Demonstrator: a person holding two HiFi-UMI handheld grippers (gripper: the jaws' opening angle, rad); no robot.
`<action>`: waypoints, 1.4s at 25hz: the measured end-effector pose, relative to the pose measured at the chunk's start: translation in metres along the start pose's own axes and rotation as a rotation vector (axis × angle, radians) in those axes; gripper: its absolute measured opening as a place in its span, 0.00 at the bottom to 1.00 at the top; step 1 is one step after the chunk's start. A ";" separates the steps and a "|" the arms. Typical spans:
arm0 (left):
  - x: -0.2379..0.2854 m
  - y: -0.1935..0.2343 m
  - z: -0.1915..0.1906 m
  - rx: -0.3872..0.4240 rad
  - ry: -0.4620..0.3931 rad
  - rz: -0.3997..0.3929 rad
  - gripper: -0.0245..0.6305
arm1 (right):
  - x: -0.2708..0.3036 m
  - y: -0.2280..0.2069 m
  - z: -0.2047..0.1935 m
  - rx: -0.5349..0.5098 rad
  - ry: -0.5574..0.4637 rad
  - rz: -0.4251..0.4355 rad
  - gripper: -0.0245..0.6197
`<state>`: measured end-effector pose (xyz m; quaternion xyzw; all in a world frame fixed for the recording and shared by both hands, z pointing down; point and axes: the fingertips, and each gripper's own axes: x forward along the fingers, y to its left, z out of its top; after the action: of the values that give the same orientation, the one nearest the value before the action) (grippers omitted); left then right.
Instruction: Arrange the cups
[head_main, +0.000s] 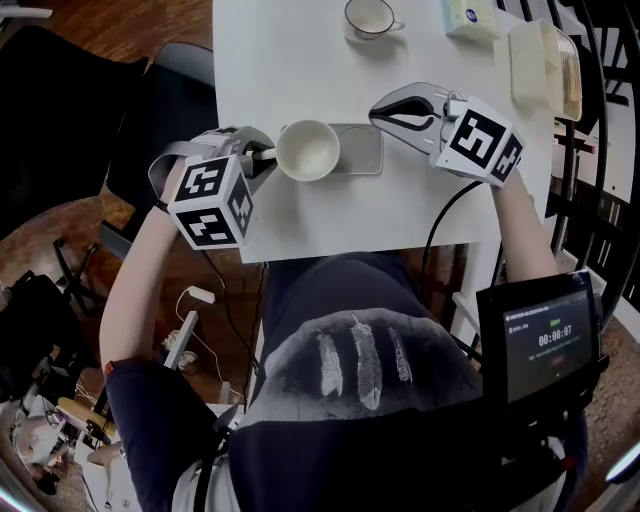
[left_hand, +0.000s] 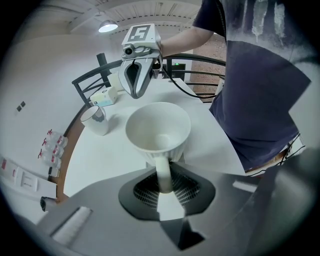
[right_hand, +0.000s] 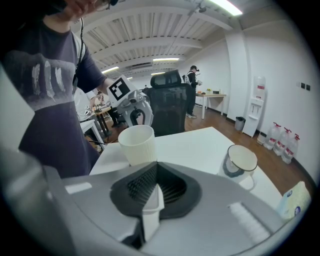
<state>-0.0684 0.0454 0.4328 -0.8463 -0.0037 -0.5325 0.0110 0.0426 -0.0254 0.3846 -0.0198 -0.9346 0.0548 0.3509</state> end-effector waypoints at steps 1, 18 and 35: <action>0.002 0.000 0.000 0.000 0.001 -0.002 0.12 | 0.000 0.000 -0.001 0.001 0.001 0.001 0.05; 0.016 -0.004 -0.001 0.009 -0.017 0.000 0.14 | 0.001 0.002 -0.001 -0.002 0.009 0.011 0.05; -0.014 -0.013 -0.011 -0.264 -0.175 -0.097 0.44 | 0.003 0.002 -0.002 -0.001 0.019 0.006 0.05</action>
<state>-0.0845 0.0583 0.4251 -0.8823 0.0247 -0.4527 -0.1265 0.0420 -0.0233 0.3877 -0.0234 -0.9312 0.0551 0.3595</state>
